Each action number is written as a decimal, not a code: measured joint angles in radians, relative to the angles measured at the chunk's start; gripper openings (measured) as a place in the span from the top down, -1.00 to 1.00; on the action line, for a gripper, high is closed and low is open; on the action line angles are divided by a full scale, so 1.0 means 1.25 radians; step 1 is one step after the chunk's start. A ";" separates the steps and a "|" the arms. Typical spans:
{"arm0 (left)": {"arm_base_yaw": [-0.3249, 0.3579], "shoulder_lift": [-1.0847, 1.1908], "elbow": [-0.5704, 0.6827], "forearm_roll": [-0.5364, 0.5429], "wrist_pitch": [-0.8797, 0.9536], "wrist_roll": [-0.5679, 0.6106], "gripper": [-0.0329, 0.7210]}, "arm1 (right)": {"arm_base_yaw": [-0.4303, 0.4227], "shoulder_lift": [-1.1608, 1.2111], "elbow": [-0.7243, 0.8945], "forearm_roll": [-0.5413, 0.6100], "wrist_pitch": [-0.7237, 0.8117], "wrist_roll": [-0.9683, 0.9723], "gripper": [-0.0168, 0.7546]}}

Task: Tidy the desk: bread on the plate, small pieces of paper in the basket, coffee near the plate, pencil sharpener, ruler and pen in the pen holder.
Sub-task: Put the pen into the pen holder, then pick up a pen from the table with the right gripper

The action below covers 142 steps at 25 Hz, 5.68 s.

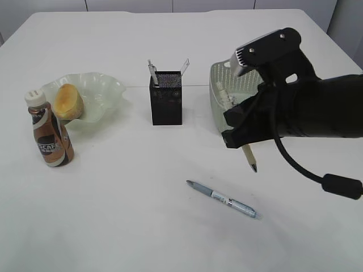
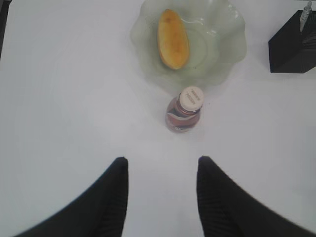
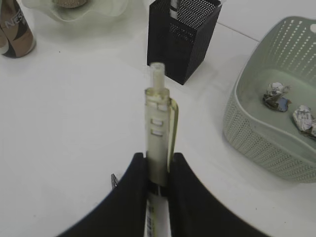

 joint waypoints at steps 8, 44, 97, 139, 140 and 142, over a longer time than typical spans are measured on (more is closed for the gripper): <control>0.000 0.000 0.000 -0.032 0.000 0.000 0.03 | -0.001 -0.007 0.008 0.051 -0.092 0.003 0.80; 0.000 0.000 0.000 -0.022 0.000 0.000 0.07 | -0.001 0.553 -0.567 0.126 -0.477 0.041 0.80; 0.000 0.000 0.000 0.021 0.000 0.000 0.08 | -0.020 0.437 -0.666 0.081 0.329 0.041 -0.13; 0.000 0.000 0.000 -0.041 0.000 0.007 0.08 | -0.020 0.362 -0.667 -0.114 0.918 -0.081 -0.13; 0.000 0.000 0.000 -0.043 0.000 0.010 0.08 | -0.020 0.362 -0.667 -0.114 0.918 -0.081 -0.13; 0.000 0.000 0.000 -0.043 0.000 0.014 0.08 | -0.020 0.362 -0.667 -0.114 0.918 -0.081 -0.13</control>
